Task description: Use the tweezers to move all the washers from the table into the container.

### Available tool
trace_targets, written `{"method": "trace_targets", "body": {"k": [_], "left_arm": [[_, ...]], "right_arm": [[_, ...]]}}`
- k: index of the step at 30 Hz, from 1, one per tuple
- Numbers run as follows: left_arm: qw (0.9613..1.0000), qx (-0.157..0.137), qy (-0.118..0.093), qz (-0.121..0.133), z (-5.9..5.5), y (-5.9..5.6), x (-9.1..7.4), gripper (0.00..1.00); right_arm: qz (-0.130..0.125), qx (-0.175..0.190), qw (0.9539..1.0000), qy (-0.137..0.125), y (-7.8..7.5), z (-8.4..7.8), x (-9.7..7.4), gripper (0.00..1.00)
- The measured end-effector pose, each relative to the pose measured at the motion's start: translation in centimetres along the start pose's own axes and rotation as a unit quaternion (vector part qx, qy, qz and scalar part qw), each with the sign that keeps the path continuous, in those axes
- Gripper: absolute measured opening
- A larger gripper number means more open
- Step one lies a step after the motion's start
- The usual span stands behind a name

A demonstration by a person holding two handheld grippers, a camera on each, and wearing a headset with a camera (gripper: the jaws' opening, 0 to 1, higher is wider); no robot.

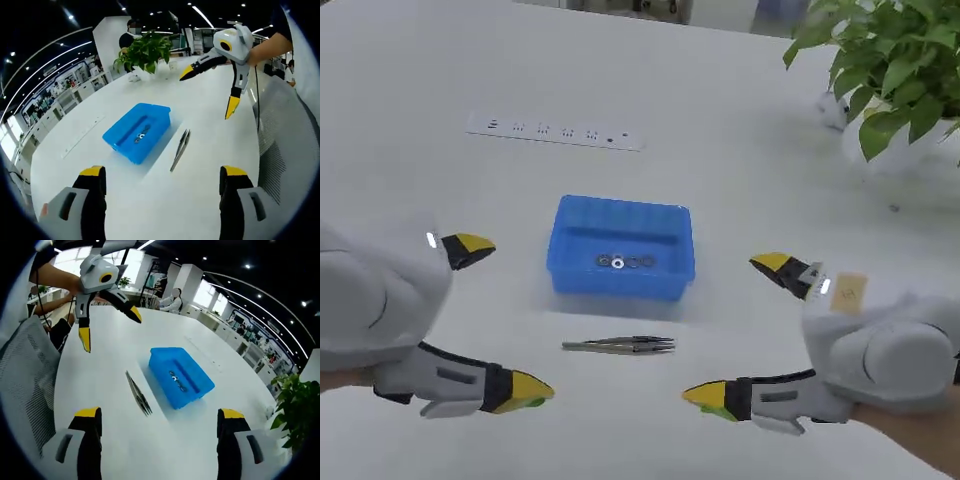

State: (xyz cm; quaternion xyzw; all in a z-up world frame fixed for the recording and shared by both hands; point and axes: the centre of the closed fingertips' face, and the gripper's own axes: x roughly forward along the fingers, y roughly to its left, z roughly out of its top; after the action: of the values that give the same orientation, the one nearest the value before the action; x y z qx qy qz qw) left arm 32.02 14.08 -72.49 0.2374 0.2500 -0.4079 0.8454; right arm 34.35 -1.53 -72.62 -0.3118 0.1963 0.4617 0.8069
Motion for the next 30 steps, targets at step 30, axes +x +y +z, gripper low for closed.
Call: {"method": "trace_targets", "body": {"k": [30], "left_arm": [[0.9992, 0.023, 0.011, 0.03, 1.5, -0.8, -5.1, 1.0]], "right_arm": [[-0.01, -0.056, 0.9977, 0.036, 1.5, 0.3, -3.6, 1.0]]}}
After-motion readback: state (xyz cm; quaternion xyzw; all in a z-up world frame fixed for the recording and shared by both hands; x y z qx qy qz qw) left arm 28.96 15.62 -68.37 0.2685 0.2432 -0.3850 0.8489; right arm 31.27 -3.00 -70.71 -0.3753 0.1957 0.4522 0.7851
